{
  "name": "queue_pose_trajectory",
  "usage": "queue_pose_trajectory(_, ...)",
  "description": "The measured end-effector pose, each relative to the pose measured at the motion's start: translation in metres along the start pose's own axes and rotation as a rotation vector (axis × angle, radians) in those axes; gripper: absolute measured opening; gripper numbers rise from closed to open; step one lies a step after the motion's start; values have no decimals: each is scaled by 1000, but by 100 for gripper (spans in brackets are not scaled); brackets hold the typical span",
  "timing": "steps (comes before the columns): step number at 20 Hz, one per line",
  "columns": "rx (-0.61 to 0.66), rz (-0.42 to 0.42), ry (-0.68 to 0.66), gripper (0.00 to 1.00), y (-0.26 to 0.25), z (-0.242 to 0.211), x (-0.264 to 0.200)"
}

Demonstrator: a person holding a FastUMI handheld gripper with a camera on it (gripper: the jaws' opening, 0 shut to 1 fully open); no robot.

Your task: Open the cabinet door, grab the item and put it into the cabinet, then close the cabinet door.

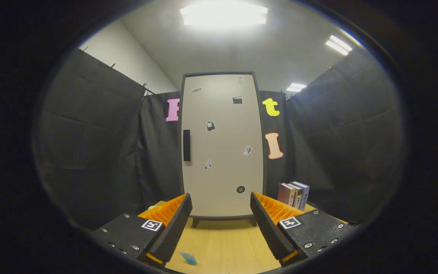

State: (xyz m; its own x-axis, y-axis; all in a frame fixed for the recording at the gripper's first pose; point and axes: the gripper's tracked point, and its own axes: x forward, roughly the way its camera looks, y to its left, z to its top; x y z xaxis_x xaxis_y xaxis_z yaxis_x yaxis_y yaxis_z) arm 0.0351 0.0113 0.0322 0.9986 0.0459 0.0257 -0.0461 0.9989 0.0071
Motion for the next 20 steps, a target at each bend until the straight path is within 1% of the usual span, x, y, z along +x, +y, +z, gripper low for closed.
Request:
queue_pose_trajectory(5, 14, 42, -2, 95, 10, 16, 37)
queue_pose_trajectory(8, 26, 61, -29, 95, 16, 35, 61)
queue_pose_trajectory(15, 9, 116, -80, 95, 37, 76, 120)
queue_pose_trajectory(18, 31, 157, -62, 95, 49, 86, 146)
queue_pose_trajectory(20, 32, 164, -59, 95, 52, 94, 165)
